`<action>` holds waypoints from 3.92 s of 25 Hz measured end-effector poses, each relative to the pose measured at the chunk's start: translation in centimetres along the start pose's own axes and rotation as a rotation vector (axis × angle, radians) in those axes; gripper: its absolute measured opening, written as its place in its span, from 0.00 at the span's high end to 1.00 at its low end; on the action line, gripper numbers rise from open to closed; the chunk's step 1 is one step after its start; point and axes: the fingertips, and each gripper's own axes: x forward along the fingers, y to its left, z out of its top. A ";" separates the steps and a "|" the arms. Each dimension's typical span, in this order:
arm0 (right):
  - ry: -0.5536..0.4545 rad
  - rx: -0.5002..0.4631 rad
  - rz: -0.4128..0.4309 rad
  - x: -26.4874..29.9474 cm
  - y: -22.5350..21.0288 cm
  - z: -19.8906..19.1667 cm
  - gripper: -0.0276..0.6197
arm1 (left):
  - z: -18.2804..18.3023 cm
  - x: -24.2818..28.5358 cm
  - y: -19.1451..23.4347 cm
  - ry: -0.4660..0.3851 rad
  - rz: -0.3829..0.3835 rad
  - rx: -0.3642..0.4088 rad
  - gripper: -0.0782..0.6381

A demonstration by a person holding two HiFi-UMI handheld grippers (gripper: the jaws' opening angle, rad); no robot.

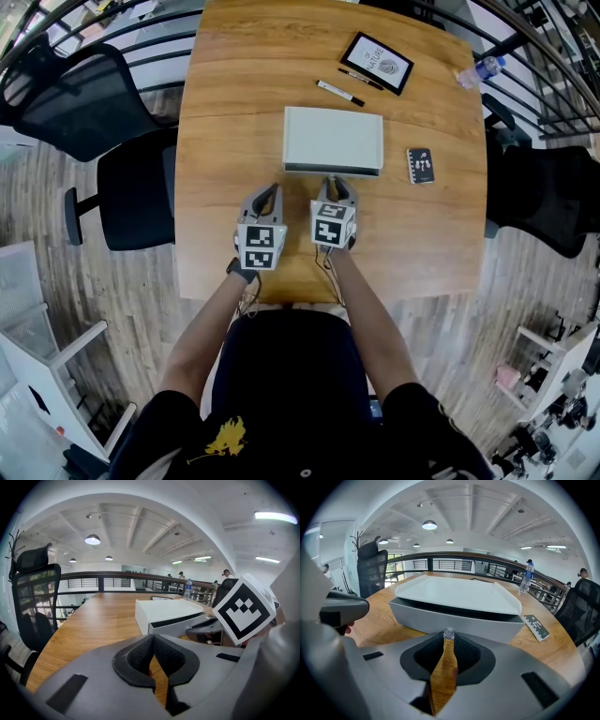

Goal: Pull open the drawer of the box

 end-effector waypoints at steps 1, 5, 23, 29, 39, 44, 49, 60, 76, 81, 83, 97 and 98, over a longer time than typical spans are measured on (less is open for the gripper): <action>0.000 0.000 0.000 -0.1 0.0 0.0 0.85 | 0.0 0.0 -0.1 0.001 -0.001 0.001 0.87; 0.001 -0.005 0.000 -0.4 0.3 -0.2 0.85 | -0.2 -0.3 0.0 0.002 -0.002 0.005 0.87; 0.012 -0.002 0.010 -1.9 0.5 -1.5 0.85 | -0.5 -0.8 -0.3 0.008 -0.003 0.010 0.87; 0.022 0.007 0.016 -2.2 0.5 -1.9 0.85 | -0.5 -0.8 -0.4 0.010 -0.007 0.011 0.87; 0.037 0.013 0.026 -2.8 0.9 -2.8 0.85 | -1.9 -1.4 -0.3 0.040 -0.014 0.000 0.87; 0.036 0.020 0.027 -3.2 0.8 -3.0 0.85 | -2.2 -1.7 -0.7 0.045 -0.015 -0.004 0.87; 0.044 0.016 0.029 -3.2 0.7 -3.2 0.85 | -2.2 -1.8 -0.8 0.044 -0.012 -0.002 0.87; 0.049 0.007 0.029 -3.9 1.0 -4.0 0.85 | -2.2 -1.9 -1.2 0.047 -0.015 -0.001 0.87; 0.071 0.036 0.039 -5.0 1.5 -5.3 0.85 | -3.3 -4.5 -3.0 0.073 -0.057 0.005 0.87; 0.088 0.039 0.045 -5.5 1.7 -5.8 0.85 | -3.5 -4.9 -2.9 0.073 -0.051 -0.003 0.87; 0.080 0.029 0.043 -5.8 1.7 -5.8 0.85 | -3.4 -5.1 -2.8 0.070 -0.045 -0.003 0.87; 0.085 0.026 0.050 -6.7 2.0 -7.4 0.85 | -3.2 -5.7 -3.0 0.057 -0.031 -0.002 0.87; 0.086 0.024 0.050 -6.8 2.0 -7.4 0.85 | -3.2 -5.7 -3.0 0.057 -0.030 -0.001 0.87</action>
